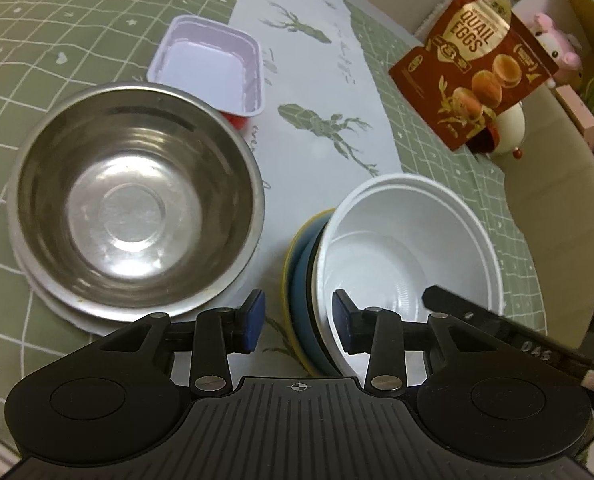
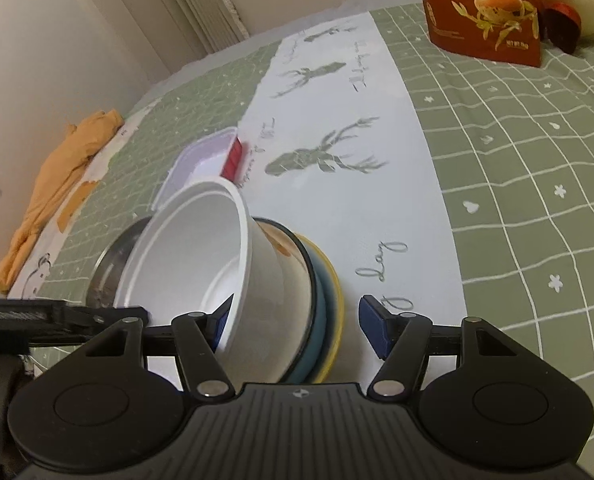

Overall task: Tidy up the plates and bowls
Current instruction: 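Lower the white plastic bowl into the blue bowl with both grippers, then press the white bowl down into the stack, then open both grippers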

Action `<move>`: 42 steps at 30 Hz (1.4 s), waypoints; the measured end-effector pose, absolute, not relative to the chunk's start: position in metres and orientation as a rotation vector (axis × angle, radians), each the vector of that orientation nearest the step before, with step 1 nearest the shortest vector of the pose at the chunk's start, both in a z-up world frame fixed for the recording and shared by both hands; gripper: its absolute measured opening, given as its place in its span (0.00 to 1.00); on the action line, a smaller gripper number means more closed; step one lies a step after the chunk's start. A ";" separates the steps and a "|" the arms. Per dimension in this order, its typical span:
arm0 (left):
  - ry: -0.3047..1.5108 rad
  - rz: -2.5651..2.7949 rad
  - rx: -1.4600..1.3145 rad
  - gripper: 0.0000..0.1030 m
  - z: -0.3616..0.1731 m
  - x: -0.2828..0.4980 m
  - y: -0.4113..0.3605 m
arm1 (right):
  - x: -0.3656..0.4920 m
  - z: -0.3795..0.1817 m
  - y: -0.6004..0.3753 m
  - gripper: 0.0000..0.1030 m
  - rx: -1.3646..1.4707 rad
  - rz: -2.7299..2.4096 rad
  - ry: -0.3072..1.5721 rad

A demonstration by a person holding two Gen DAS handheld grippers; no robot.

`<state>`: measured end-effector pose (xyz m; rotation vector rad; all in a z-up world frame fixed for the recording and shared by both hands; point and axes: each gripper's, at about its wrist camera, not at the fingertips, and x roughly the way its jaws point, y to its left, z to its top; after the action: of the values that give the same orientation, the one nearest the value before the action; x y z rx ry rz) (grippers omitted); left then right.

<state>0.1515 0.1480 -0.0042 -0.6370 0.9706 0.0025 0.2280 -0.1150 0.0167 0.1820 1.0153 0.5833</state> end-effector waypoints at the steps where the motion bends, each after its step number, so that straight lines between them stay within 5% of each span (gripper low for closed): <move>1: 0.977 0.002 -0.637 0.39 -0.007 0.154 0.147 | 0.229 0.018 -0.114 0.61 0.183 0.584 1.011; 25: 1.075 -0.007 -0.497 0.44 -0.018 0.207 0.108 | 0.259 -0.033 -0.104 0.64 0.358 0.635 1.228; 42: 1.079 -0.049 -0.474 0.44 -0.028 0.225 0.082 | 0.264 -0.031 -0.131 0.64 0.348 0.565 1.170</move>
<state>0.2247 0.0821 -0.0283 -0.4741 1.0785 -0.0491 0.2639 -0.1312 -0.0313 0.3477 1.1703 0.5653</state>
